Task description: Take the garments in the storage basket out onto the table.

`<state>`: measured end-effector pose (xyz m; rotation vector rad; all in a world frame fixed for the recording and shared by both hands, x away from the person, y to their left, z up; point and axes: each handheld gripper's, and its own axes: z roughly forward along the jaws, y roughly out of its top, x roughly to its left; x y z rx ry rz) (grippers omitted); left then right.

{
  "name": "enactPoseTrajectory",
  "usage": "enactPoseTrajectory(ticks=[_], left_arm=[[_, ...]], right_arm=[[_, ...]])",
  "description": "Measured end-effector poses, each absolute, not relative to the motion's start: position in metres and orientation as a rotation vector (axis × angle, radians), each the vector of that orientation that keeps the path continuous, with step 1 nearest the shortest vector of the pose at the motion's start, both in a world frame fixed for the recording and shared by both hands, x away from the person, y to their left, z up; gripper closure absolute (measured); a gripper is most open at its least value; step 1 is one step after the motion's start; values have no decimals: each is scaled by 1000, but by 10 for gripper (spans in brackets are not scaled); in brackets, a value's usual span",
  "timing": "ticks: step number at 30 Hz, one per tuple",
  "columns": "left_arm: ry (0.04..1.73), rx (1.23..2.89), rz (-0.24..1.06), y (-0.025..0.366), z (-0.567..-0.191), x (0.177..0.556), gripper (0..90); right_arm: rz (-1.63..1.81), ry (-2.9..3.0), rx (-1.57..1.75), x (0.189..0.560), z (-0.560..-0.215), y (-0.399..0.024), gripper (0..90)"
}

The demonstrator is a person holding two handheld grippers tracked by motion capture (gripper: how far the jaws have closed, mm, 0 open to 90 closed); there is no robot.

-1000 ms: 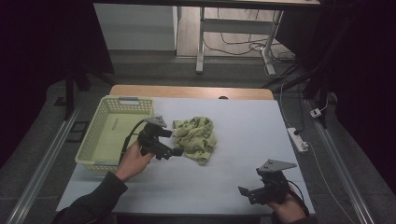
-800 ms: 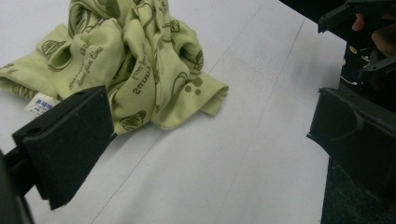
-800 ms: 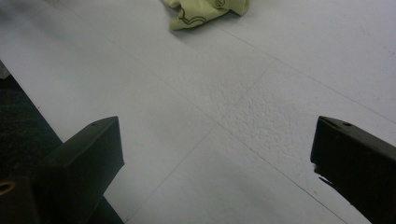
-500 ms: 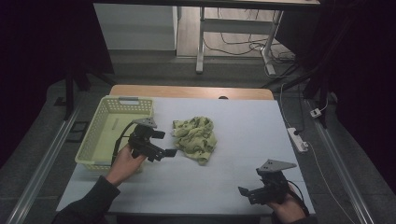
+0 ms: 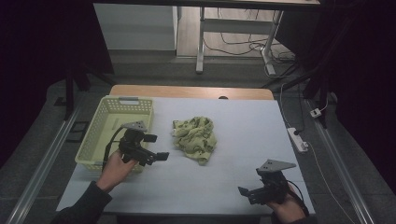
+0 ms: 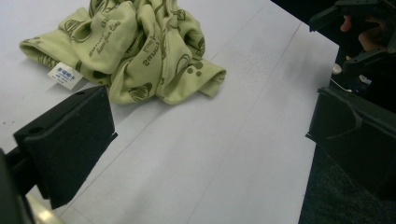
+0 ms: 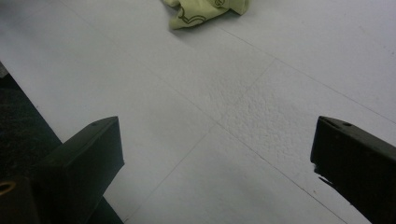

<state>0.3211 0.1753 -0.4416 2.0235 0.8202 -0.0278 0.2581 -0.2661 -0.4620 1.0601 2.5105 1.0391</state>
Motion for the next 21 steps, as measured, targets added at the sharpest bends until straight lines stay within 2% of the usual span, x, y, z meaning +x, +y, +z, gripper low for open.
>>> enactPoseTrajectory(ticks=[21], left_arm=[[904, 2005, 17, 213, -446, 292, 6]], right_arm=[[1031, 2513, 1055, 258, -462, -266, 22]])
